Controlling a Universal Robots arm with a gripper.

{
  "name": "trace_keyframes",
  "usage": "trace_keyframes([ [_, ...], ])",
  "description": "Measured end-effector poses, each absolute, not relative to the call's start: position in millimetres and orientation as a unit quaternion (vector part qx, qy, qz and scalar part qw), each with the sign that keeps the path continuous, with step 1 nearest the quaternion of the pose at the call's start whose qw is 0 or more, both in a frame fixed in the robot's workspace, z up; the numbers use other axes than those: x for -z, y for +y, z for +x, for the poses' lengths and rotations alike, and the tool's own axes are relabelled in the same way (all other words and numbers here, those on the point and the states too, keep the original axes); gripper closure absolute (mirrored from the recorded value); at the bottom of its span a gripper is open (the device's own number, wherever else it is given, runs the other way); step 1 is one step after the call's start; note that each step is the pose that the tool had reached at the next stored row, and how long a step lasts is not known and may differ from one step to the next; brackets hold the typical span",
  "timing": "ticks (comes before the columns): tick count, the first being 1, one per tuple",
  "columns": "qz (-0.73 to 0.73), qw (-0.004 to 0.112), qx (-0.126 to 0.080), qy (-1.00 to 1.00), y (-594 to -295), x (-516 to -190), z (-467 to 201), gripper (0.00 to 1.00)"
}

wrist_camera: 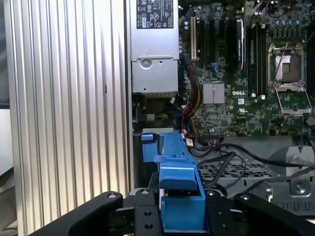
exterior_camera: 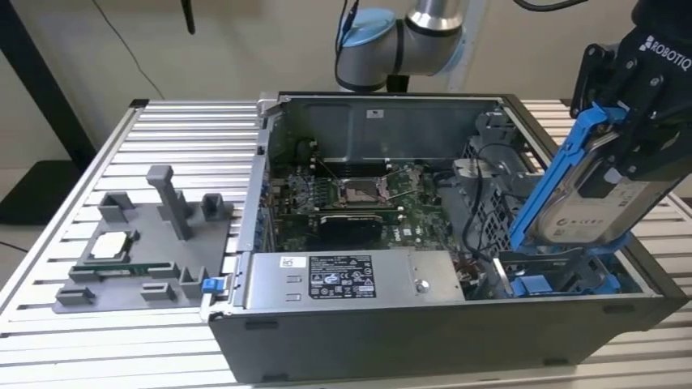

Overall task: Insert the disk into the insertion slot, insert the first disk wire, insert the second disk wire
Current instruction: 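Insert the disk into the insertion slot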

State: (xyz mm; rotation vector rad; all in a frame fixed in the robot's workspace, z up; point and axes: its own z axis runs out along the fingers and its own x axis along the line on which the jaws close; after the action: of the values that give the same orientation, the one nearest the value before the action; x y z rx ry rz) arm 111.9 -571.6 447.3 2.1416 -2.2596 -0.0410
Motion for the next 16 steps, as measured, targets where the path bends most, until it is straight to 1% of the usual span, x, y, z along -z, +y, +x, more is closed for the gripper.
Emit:
trace_keyframes([
  [16,0.688,0.014,0.013,-0.726,-572.0,-442.9,112.2,1.0],
])
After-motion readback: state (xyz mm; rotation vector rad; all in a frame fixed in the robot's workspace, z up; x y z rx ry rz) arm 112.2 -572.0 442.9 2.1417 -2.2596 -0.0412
